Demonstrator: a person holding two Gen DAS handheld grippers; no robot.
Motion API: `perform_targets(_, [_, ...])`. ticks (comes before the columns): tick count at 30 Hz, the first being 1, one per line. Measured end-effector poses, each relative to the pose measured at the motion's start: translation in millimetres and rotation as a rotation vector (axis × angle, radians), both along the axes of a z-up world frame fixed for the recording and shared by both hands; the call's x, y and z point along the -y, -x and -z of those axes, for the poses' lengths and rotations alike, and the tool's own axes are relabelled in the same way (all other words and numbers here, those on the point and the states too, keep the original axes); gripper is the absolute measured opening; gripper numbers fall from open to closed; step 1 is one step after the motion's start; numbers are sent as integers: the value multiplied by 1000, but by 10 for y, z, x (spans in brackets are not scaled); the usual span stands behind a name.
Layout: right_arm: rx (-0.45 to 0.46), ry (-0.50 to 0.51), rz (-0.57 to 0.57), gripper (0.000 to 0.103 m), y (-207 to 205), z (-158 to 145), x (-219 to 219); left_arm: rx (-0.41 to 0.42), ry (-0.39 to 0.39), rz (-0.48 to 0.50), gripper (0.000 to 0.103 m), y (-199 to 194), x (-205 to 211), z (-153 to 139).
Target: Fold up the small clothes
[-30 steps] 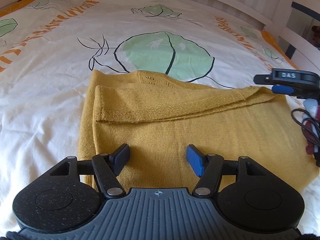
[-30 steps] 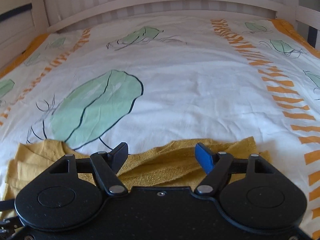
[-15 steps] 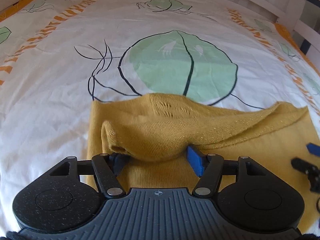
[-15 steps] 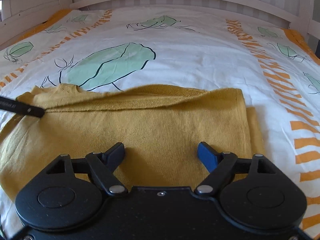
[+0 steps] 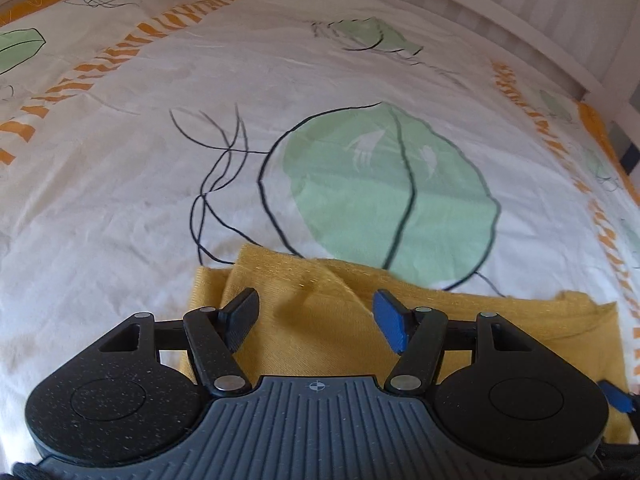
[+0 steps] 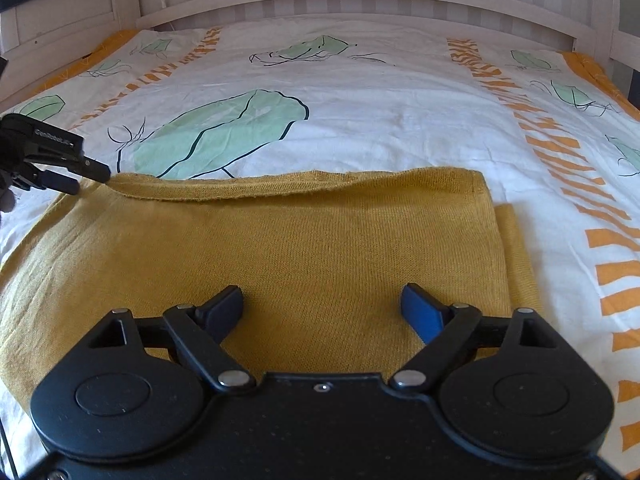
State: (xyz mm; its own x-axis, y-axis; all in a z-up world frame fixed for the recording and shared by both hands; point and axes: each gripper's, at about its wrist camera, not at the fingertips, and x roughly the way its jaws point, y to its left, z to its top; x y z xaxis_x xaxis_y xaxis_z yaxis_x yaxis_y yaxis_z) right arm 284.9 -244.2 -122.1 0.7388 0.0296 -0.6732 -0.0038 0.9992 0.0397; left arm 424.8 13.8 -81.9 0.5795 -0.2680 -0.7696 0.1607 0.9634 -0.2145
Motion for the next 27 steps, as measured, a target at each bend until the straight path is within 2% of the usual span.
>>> perform_targets(5, [-38,27,-1,90,-231,-69,-81,-6,-52,67,62,106,108,62])
perform_targets(8, [-68,18,13,99,-469,-63,-104,-41,-77,64,62,67,133,204])
perform_targets(15, [-72,4,74,103,-826,51,-102,-21,-112,68,69,71,193,269])
perform_targets(18, [-41,17,91,103,-809,120,-132,-14,-112,63,74,84,202,289])
perform_targets(23, [23,19,93,103,-718,158,-135,3,-134,86,88,97,276,324])
perform_targets(27, [10,9,93,103,-771,144,-122,9,-139,89,97,108,315,346])
